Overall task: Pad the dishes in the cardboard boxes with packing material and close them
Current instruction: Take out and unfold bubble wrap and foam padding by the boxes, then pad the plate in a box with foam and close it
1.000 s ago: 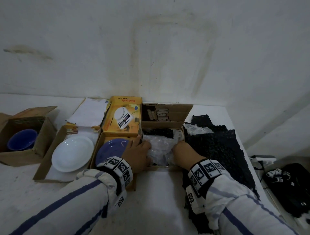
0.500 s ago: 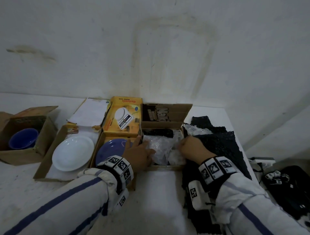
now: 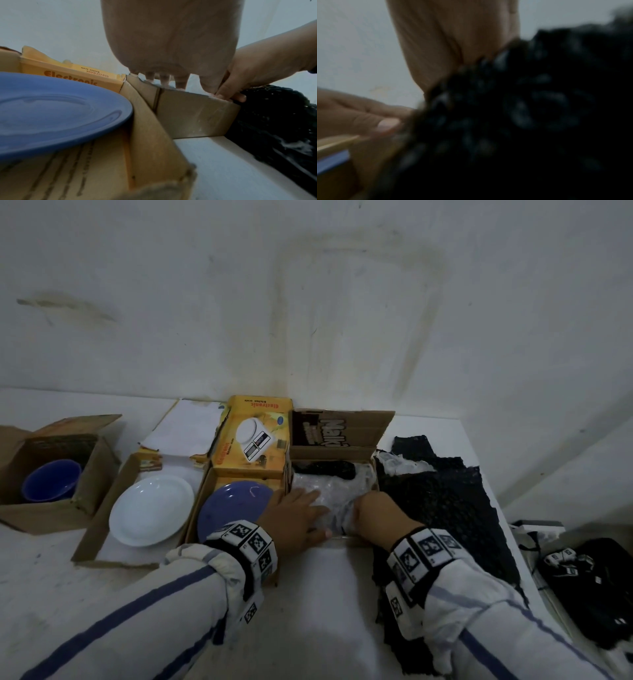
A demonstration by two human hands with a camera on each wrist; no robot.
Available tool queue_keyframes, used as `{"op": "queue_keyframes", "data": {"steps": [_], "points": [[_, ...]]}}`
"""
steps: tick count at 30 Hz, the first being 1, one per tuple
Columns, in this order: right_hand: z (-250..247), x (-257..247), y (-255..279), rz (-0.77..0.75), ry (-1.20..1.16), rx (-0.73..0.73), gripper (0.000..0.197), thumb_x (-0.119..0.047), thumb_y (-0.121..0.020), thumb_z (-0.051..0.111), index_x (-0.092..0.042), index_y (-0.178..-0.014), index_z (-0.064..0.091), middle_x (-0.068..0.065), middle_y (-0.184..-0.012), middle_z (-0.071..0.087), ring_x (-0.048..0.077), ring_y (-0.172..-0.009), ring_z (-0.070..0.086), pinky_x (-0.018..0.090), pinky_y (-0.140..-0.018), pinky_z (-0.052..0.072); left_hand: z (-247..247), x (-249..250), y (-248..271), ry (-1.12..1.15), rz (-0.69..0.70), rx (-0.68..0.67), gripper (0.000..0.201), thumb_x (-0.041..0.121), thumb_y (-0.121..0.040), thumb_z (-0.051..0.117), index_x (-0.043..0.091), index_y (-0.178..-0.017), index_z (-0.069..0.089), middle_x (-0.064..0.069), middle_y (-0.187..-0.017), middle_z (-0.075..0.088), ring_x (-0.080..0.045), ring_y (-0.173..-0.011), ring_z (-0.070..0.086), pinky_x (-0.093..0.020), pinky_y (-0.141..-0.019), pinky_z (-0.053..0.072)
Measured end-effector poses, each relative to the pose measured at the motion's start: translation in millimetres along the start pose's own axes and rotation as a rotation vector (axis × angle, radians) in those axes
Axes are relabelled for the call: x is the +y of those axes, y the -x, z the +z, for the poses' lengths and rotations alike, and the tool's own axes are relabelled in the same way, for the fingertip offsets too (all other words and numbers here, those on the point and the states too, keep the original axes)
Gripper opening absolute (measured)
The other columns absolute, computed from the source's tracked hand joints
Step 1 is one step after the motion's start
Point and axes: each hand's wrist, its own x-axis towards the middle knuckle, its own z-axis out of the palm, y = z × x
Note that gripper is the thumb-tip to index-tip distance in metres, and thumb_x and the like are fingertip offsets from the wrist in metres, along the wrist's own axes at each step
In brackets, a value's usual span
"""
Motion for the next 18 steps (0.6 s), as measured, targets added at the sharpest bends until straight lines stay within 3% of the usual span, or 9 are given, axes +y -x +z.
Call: {"op": "queue_keyframes", "data": {"steps": [4, 10, 15, 18], "points": [[5, 0, -2, 0.019, -0.064, 0.006, 0.025, -0.012, -0.091, 0.045, -0.001, -0.099, 0.067, 0.015, -0.106, 0.066, 0.03, -0.101, 0.062, 0.031, -0.086, 0.048, -1, 3, -2, 0.034, -0.035, -0.135, 0.057, 0.058, -0.095, 0.03, 0.031, -0.146, 0.03, 0.003, -0.16, 0.005, -0.022, -0.147, -0.004, -0.057, -0.114, -0.004], [-11, 33, 0, 0.27, -0.276, 0.321, 0.021, -0.007, -0.089, 0.047, 0.002, -0.099, 0.062, 0.02, -0.108, 0.061, 0.033, -0.1, 0.059, 0.03, -0.078, 0.046, -4, 2, -3, 0.095, -0.028, -0.114, 0.054, 0.057, -0.094, 0.036, 0.03, -0.141, 0.035, 0.005, -0.16, 0.008, -0.019, -0.147, -0.004, -0.057, -0.113, -0.006], [4, 48, 7, 0.253, -0.284, 0.197, 0.018, 0.004, -0.08, 0.046, -0.006, -0.089, 0.058, 0.016, -0.111, 0.051, 0.033, -0.098, 0.055, 0.031, -0.083, 0.046, -1, 1, -4, 0.135, -0.03, -0.065, 0.057, 0.057, -0.092, 0.041, 0.029, -0.141, 0.033, 0.005, -0.159, 0.014, -0.017, -0.147, -0.001, -0.053, -0.115, -0.005], [5, 50, 9, 0.223, -0.341, 0.244, 0.02, 0.007, -0.079, 0.046, -0.012, -0.077, 0.051, 0.015, -0.105, 0.052, 0.034, -0.092, 0.056, 0.03, -0.079, 0.043, -2, -1, -4, 0.192, -0.032, 0.05, 0.057, 0.053, -0.09, 0.048, 0.029, -0.14, 0.035, 0.005, -0.152, 0.029, -0.014, -0.145, 0.012, -0.045, -0.115, 0.002]]}}
